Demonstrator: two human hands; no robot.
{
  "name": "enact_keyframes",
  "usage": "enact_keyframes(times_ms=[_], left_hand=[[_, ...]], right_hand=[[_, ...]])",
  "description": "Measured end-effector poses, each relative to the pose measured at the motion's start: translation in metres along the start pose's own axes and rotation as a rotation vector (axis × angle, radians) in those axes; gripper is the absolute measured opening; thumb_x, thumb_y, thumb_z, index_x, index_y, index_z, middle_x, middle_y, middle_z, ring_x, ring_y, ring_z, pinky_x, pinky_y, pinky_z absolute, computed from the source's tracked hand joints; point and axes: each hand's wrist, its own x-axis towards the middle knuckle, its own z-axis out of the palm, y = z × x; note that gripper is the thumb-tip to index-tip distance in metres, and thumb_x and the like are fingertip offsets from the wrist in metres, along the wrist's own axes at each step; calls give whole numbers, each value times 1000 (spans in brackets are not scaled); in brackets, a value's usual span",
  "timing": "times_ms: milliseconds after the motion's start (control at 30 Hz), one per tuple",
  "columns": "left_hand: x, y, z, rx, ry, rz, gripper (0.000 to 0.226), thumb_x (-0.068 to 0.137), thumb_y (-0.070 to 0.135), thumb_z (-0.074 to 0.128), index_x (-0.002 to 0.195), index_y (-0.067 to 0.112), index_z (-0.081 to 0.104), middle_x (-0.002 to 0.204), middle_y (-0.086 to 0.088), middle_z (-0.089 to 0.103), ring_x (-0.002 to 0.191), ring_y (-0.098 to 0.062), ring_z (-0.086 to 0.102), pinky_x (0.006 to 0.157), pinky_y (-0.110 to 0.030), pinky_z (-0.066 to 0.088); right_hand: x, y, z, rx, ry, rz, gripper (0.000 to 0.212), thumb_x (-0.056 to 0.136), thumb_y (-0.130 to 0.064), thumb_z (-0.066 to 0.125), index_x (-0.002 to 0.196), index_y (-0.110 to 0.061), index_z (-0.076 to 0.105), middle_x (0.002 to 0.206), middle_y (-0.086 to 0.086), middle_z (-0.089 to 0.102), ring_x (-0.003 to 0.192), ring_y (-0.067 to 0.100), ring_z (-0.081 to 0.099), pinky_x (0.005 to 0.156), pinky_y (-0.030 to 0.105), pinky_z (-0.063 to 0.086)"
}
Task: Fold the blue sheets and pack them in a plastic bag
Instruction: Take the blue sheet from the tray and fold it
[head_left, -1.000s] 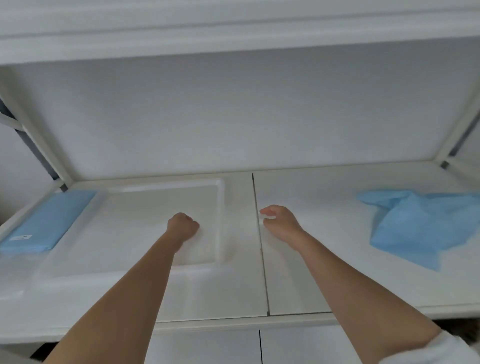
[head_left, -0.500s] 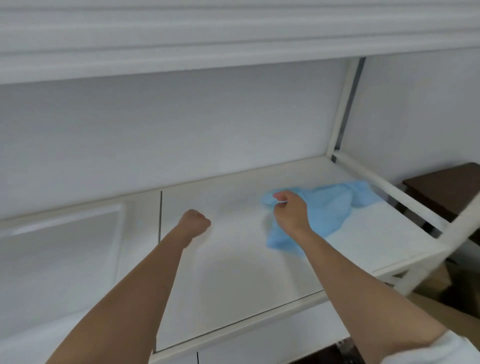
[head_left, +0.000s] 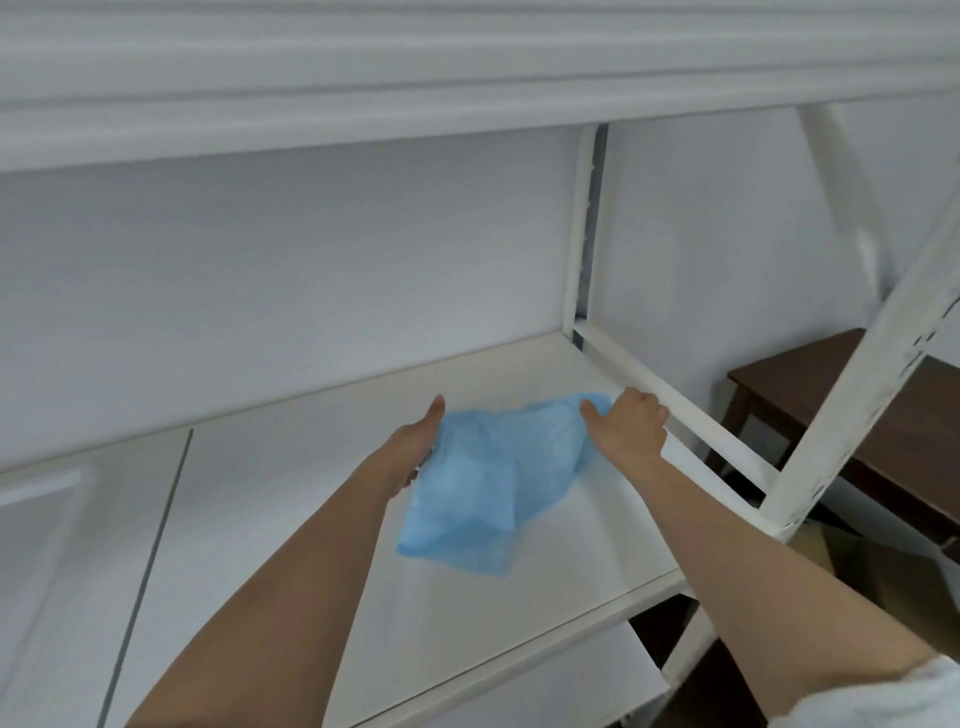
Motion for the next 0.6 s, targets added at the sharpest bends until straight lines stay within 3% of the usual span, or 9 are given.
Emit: enact_keyframes(times_ms=[100, 200, 267, 400, 500, 600], left_hand=[[9, 3, 11, -67, 12, -20, 85, 78, 80, 40, 131, 15, 54, 129, -5, 57, 118, -27, 54, 103, -37, 41], [14, 1, 20, -120, 49, -13, 70, 80, 66, 56, 123, 11, 58, 124, -7, 61, 114, -28, 57, 102, -39, 43], [19, -2, 22, -124, 64, 7, 54, 83, 52, 61, 115, 8, 61, 118, -13, 64, 108, -31, 61, 101, -44, 46], [12, 1, 22, -131, 78, 61, 34, 94, 25, 47, 122, 7, 55, 115, -12, 64, 103, -30, 63, 94, -43, 49], [1, 3, 16, -215, 35, 109, 31, 99, 17, 34, 127, 16, 48, 119, -8, 63, 105, -28, 63, 87, -40, 53], [-13, 7, -3, -295, -10, 159, 31, 102, 26, 29, 128, 34, 43, 119, 4, 63, 105, -20, 63, 86, -38, 53]], right_hand=[[17, 10, 0, -39, -132, 0, 62, 92, -57, 42, 116, -2, 55, 121, 16, 53, 123, 34, 38, 95, 41, 38], [28, 17, 4, -23, -197, -4, 60, 91, -61, 37, 95, -6, 59, 107, 12, 58, 115, 31, 41, 92, 40, 40], [32, 18, 7, 22, -196, -47, 52, 92, -57, 38, 75, -9, 51, 92, 9, 57, 103, 29, 43, 85, 38, 43], [33, 13, 11, 159, -166, -202, 43, 95, -36, 45, 59, -13, 36, 62, 0, 42, 69, 23, 46, 52, 30, 31], [36, 7, 13, 215, -122, -288, 39, 94, -27, 45, 59, -16, 30, 60, -1, 37, 60, 20, 39, 50, 30, 28], [40, -2, 11, 309, -69, -342, 36, 95, -26, 43, 61, -15, 36, 61, 0, 40, 59, 20, 40, 55, 31, 32]])
